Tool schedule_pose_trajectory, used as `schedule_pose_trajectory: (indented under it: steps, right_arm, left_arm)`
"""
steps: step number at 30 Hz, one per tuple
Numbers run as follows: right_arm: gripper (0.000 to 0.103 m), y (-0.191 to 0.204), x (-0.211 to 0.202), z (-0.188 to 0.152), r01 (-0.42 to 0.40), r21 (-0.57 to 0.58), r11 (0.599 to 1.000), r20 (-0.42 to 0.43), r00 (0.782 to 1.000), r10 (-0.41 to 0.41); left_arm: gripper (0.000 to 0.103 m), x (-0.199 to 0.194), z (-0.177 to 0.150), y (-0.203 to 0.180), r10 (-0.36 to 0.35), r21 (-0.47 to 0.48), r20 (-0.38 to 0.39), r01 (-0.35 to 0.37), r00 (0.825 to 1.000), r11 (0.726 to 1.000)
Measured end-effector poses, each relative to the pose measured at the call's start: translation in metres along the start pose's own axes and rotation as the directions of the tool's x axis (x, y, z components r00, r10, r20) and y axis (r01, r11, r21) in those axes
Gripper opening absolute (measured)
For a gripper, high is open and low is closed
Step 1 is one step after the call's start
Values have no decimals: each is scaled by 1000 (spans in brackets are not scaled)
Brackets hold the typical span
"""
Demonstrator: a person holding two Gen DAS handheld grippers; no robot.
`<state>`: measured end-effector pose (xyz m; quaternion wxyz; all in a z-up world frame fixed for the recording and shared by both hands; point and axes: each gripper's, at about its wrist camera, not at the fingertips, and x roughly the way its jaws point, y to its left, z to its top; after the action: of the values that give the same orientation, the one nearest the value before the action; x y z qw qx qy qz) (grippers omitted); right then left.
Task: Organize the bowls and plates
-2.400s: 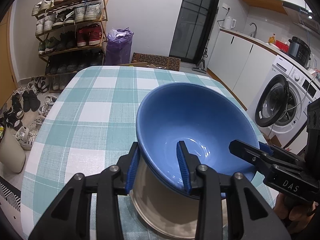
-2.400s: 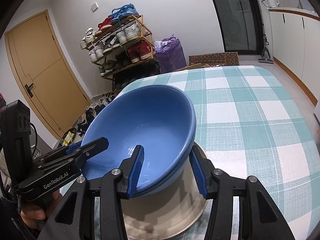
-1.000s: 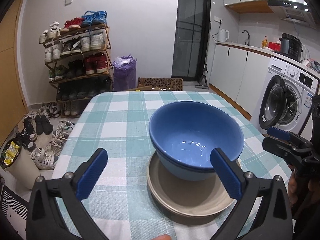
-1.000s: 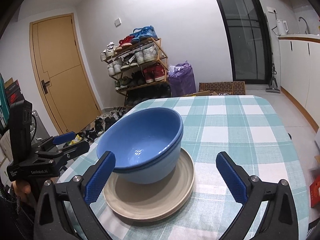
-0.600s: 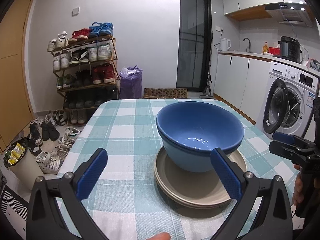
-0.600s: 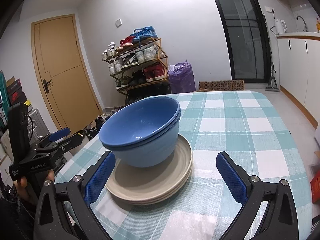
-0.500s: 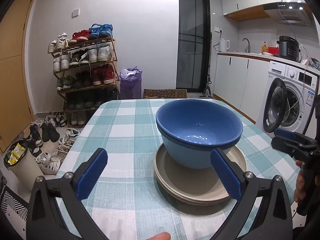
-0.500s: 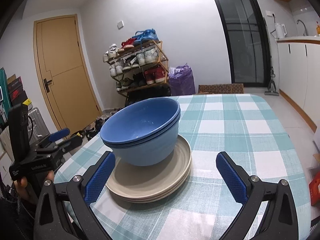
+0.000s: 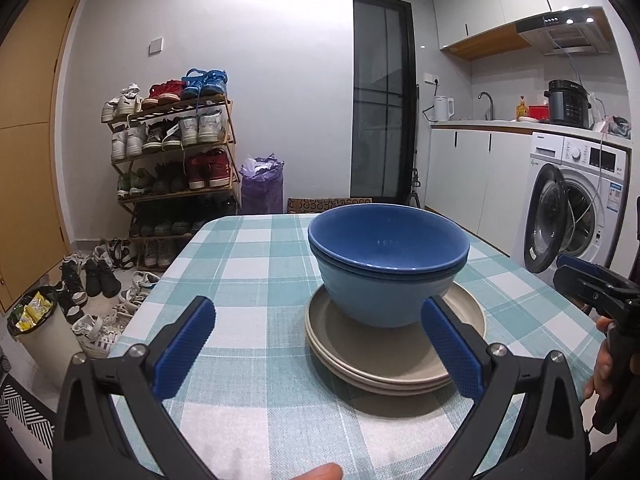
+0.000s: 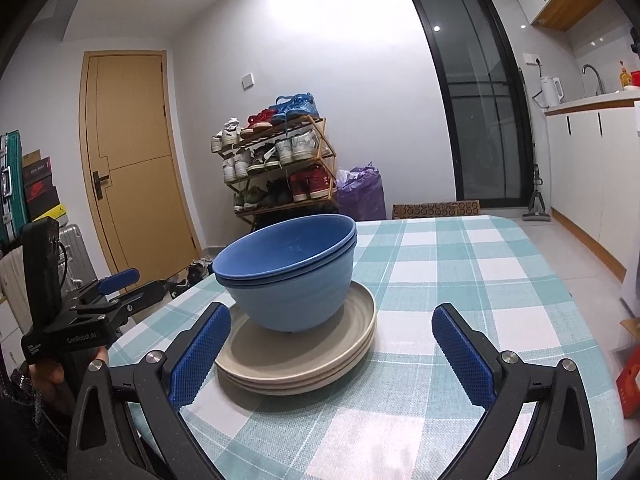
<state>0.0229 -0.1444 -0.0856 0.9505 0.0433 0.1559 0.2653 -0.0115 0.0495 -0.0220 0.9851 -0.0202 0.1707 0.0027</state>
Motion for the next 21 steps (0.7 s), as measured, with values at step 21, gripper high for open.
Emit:
schedule_pose_trajectory:
  steps: [21]
  right_arm:
    - [102, -3, -5, -27, 40, -41, 998, 38, 999, -39]
  left_arm:
    - [103, 10, -25, 9, 3, -32, -1, -3, 1000, 999]
